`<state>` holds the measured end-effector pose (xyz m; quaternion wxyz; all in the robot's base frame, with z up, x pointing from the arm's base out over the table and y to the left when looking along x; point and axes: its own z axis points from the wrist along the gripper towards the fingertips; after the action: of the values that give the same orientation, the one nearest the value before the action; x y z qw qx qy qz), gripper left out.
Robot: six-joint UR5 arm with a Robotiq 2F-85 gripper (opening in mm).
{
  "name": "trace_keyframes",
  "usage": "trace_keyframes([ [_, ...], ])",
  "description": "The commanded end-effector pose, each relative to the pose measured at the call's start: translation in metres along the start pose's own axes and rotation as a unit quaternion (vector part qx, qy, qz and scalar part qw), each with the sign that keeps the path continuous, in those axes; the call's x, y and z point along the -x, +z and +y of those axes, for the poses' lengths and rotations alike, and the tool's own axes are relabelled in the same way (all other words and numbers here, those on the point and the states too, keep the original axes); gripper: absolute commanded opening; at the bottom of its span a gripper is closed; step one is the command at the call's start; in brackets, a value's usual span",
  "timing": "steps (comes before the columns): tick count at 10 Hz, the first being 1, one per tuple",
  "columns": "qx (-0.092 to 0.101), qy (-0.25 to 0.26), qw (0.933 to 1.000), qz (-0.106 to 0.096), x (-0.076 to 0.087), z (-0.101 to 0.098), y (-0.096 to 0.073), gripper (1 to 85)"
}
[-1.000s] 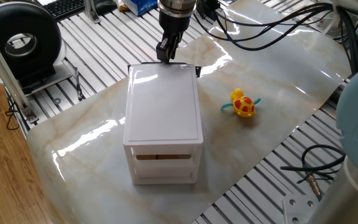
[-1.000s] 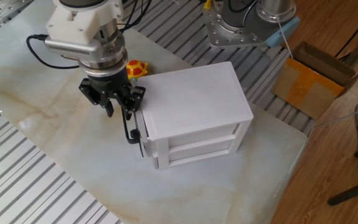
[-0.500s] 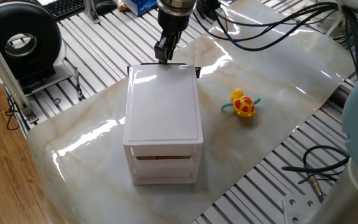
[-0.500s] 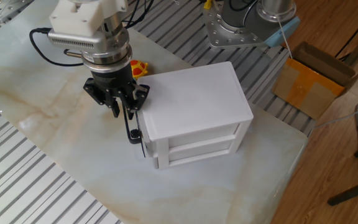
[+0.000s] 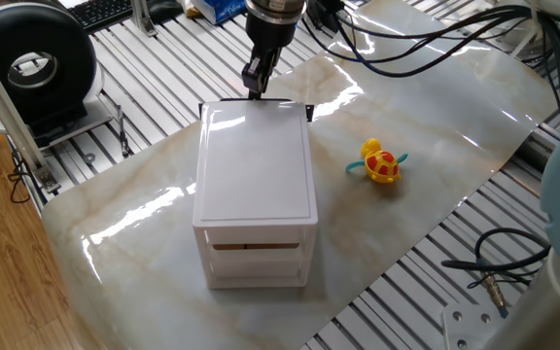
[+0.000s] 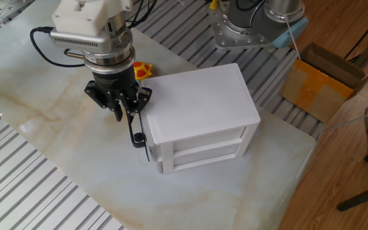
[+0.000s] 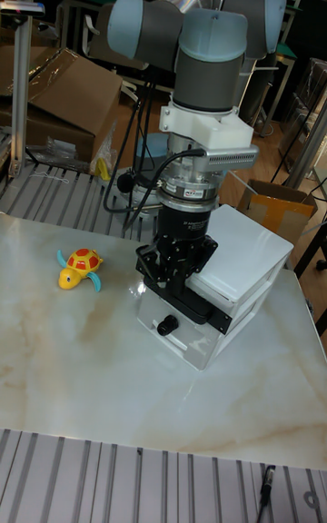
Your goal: Take something out of a drawer
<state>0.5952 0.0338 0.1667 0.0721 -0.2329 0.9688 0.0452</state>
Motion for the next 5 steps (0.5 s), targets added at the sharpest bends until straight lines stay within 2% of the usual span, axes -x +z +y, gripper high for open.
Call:
trace_keyframes([
  [1, -0.013, 0.001, 0.9999, -0.002, 0.0007, -0.0072, -0.0017, 10.3],
  [2, -0.017, 0.005, 0.9998, -0.004, 0.0019, -0.0092, -0.0017, 6.0],
  [3, -0.028, 0.006, 0.9996, -0.004, 0.0019, -0.0153, -0.002, 1.0],
  [4, -0.032, 0.009, 0.9994, -0.004, 0.0019, -0.0171, -0.0021, 1.0],
  [5, -0.022, 0.009, 0.9997, -0.008, 0.0037, -0.0118, -0.0019, 1.0],
])
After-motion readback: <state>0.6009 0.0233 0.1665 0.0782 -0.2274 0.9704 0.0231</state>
